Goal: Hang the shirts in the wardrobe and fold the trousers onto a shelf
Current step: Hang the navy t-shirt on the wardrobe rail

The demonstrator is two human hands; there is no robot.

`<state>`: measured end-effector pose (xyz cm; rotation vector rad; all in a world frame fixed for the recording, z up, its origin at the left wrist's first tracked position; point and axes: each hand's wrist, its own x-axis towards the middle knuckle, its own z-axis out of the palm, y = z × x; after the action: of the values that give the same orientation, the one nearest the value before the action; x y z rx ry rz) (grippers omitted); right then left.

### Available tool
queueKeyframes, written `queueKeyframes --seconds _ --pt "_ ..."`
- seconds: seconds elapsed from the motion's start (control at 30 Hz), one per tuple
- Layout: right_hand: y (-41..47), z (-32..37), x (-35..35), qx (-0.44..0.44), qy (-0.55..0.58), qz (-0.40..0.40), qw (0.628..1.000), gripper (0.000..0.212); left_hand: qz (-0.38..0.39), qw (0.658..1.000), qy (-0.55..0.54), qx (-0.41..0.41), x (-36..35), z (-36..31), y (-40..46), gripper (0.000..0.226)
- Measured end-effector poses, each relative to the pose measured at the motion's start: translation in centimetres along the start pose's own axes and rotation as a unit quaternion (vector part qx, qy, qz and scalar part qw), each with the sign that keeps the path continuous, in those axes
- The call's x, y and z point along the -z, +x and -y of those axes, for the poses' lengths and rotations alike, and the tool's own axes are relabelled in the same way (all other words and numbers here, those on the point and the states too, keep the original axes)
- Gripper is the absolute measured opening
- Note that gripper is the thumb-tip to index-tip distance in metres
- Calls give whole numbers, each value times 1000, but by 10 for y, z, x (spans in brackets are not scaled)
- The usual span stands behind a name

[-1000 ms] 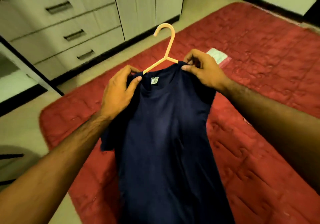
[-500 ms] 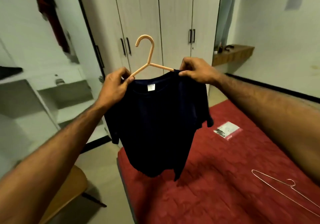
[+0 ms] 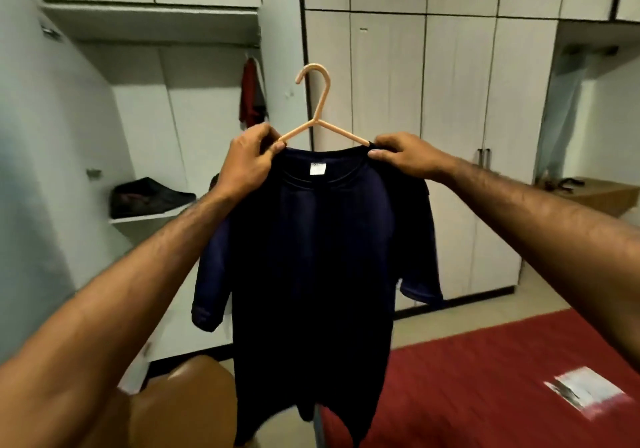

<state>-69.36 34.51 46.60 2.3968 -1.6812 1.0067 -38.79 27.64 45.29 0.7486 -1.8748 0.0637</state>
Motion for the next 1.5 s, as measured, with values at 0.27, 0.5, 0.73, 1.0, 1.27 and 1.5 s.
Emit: queueKeyframes --seconds 0.27,0.5,0.73,1.0,1.27,1.5 --pt "137 12 -85 41 85 -39 995 22 110 994 21 -15 66 125 50 36" --pt "247 14 -135 79 58 -33 995 16 21 999 22 14 56 208 94 34" --pt "354 -33 -192 125 74 -40 989 15 -3 996 78 33 24 288 129 25" --pt "487 -69 -244 162 88 -31 982 16 -35 986 128 103 -6 377 185 17" --pt "591 -80 -290 141 67 -82 984 22 -39 973 198 112 -17 470 219 25" --pt "682 -81 -316 124 44 -96 987 26 -28 970 218 106 -13 554 270 39"
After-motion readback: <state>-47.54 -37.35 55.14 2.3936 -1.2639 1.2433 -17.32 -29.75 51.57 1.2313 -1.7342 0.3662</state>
